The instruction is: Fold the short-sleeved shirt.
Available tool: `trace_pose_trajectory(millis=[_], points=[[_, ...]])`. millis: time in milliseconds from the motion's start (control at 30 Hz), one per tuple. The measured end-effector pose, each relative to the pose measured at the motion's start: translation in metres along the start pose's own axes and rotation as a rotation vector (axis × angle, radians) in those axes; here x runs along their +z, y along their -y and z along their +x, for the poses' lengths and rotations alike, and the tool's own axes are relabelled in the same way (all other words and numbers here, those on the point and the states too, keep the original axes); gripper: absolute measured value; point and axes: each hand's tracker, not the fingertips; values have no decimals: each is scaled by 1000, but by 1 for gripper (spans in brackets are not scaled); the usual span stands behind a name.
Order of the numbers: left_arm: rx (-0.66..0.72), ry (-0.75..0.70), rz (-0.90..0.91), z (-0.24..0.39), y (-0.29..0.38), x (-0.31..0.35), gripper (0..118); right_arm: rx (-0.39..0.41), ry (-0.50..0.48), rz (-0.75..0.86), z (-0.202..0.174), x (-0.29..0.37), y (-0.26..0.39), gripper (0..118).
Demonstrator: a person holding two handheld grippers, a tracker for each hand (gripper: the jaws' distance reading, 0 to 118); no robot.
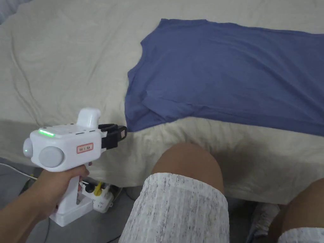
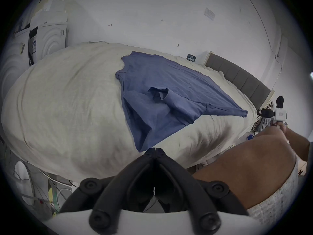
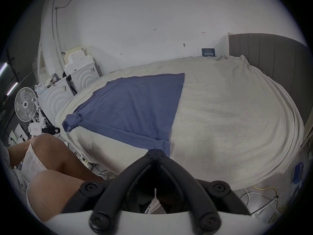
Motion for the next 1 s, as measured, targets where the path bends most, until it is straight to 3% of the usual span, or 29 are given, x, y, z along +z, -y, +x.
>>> trace_pose_trajectory(millis=[333, 367, 433, 500, 533, 900, 933, 967, 1000], points=[[-37, -33, -5, 5, 3, -22, 0, -13, 9, -14, -15, -2, -3, 0], [-43, -50, 14, 6, 3, -22, 4, -13, 10, -13, -19, -3, -4, 0], [-49, -61, 19, 13, -2, -22, 39, -24, 1, -15, -20, -4, -4, 0], [-53, -62, 20, 13, -3, -25, 83, -28, -2, -15, -22, -4, -5, 0], [-72, -74, 16, 9, 0, -28, 84, -28, -2, -15, -23, -5, -5, 0], [-109, -125, -6, 20, -13, -51, 80, -43, -14, -4, -23, 0, -9, 0], [-94, -120, -12, 17, -15, -53, 73, -46, -15, 0, -23, 1, -9, 0], [-69, -100, -17, 15, -16, -53, 56, -51, -17, 5, -23, 2, -10, 0], [-79, -115, -4, 17, -17, -53, 21, -53, -19, 7, -27, 3, -10, 0]])
